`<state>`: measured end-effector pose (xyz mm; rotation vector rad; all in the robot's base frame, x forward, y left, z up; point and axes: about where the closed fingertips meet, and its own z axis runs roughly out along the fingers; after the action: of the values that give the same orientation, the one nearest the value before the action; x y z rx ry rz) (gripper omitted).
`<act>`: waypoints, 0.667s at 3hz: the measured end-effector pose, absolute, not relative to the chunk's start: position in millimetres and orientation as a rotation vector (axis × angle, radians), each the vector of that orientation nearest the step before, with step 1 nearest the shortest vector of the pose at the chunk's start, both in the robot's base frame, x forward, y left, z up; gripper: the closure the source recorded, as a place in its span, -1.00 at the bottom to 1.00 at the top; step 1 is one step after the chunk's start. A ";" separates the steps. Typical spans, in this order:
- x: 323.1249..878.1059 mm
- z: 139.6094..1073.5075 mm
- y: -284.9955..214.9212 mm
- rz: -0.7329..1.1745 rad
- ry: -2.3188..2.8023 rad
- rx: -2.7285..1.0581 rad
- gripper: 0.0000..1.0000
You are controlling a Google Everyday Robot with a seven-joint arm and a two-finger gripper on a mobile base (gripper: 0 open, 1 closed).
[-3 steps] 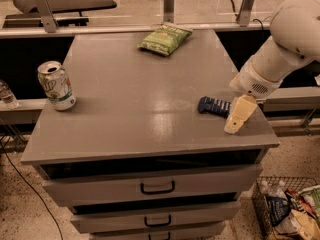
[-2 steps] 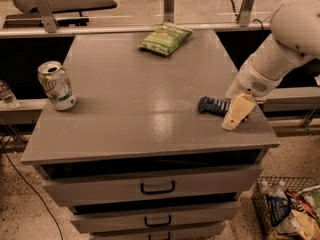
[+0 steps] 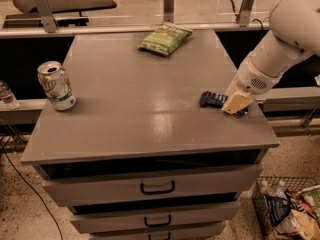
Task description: Move rxbar blueberry near green jalapeno chip bag
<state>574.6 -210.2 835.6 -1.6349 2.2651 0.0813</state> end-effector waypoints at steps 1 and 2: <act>568.7 860.3 -202.6 0.078 2.240 -1.625 1.00; 574.0 906.3 -209.4 0.000 2.191 -1.564 1.00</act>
Offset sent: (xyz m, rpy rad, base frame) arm 0.0082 -0.0109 0.1351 0.0213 -0.2429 -0.0608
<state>574.0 -209.4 906.3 -1.5645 2.1906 0.0001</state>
